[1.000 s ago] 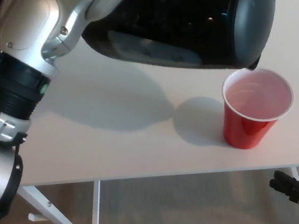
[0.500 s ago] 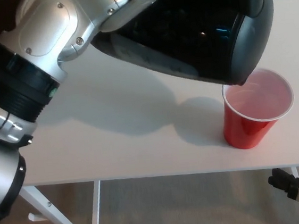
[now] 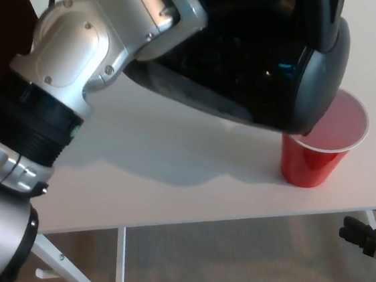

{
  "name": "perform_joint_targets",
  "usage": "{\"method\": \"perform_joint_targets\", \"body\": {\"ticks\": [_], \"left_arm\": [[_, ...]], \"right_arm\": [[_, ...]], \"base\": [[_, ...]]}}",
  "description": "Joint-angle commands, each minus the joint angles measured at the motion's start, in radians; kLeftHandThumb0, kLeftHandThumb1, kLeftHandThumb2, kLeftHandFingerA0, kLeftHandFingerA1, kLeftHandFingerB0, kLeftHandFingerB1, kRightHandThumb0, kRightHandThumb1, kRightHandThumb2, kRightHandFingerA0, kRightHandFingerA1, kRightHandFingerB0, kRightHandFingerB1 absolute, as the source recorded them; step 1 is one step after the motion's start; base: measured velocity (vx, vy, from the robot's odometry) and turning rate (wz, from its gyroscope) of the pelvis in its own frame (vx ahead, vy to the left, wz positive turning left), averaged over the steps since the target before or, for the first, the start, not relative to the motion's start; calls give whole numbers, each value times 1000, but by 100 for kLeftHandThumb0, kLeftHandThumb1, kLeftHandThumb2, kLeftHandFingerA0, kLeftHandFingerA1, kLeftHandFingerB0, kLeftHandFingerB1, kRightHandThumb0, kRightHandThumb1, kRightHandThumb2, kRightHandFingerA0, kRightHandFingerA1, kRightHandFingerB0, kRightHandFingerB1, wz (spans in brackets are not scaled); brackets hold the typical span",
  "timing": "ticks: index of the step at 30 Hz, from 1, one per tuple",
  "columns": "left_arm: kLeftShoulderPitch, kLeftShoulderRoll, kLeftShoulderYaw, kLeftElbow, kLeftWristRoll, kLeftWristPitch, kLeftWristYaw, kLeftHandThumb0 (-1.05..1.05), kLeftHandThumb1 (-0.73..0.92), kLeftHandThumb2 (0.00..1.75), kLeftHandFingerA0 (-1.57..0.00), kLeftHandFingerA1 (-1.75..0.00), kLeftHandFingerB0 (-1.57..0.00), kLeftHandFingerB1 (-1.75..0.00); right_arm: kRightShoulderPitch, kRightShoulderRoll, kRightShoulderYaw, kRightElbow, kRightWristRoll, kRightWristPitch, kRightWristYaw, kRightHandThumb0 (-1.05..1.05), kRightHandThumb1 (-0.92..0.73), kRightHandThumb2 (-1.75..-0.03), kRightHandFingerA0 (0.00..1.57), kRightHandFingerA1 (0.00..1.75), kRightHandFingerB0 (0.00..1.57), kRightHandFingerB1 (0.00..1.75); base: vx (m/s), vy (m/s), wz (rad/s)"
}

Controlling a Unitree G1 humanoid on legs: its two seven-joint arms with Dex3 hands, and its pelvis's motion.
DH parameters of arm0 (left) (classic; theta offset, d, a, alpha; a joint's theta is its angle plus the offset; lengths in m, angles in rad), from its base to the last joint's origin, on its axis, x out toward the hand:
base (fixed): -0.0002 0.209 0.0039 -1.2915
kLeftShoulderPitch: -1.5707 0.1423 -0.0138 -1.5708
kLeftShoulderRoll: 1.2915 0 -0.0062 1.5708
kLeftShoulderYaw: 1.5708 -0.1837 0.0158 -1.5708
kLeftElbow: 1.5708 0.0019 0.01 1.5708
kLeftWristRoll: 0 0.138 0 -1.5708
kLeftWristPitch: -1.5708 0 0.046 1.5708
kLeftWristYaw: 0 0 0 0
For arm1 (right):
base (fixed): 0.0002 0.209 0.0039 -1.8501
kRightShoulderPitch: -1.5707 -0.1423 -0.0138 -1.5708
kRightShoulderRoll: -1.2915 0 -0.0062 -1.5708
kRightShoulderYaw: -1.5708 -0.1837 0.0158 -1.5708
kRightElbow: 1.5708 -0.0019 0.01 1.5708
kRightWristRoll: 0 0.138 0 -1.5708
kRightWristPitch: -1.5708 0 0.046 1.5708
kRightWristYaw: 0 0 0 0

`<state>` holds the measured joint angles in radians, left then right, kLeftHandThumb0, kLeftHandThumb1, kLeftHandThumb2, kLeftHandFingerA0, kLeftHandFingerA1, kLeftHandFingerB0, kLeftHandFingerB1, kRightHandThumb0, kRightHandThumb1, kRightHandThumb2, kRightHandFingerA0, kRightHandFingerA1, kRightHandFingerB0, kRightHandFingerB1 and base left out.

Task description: The robot walk towards a table in front and uses its left hand to pick up the pot from the base and pour water to the cup on the right hand side

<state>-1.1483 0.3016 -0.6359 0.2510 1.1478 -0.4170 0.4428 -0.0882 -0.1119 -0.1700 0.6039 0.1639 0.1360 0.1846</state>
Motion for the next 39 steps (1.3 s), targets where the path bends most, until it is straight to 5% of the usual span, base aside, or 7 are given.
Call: {"method": "perform_joint_targets", "body": {"ticks": [1, 19, 24, 25, 27, 29, 39], "left_arm": [[4, 9, 4, -34, 61, 15, 23, -32, 42, 87, -131, -137, -92, -96], [-59, -10, 249, 64, -103, 49, 35, -25, 45, 57, -108, -162, -94, -69], [-94, 9, 369, 102, -162, 104, 15, -22, 40, 82, -126, -144, -105, -133], [-87, -5, 424, 100, -218, 135, -19, -13, 51, 65, -98, -175, -71, -175], [-60, -39, 494, 84, -325, 164, -77, -16, 44, 79, -127, -150, -106, -140], [-9, -68, 564, 47, -407, 224, -132, -13, 58, 56, -83, -175, -62, -175], [308, -283, 839, -119, -686, 595, -323, -13, 58, 54, -82, -175, -63, -175]], "right_arm": [[3, 5, -10, -7, 6, 20, -19, -24, -58, -57, 57, 50, 28, 35], [14, 4, -16, -15, 17, 16, 8, -24, -60, -57, 54, 49, 26, 35], [17, 6, -16, -17, 19, 16, 15, -24, -60, -57, 53, 49, 24, 34], [17, 7, -14, -16, 18, 14, 16, -25, -59, -57, 53, 49, 25, 34], [19, 6, -11, -16, 12, 4, 17, -26, -59, -57, 54, 50, 25, 34], [22, 0, -3, -14, -1, -10, 17, -29, -59, -57, 55, 49, 25, 34], [28, 2, -6, -2, 1, -10, 15, -22, -42, -88, 45, 63, 13, 49]], "base": [[0, 0, 0], [0, 0, 0], [0, 0, 0], [0, 0, 0], [0, 0, 0], [0, 0, 0], [0, 0, 0]]}}
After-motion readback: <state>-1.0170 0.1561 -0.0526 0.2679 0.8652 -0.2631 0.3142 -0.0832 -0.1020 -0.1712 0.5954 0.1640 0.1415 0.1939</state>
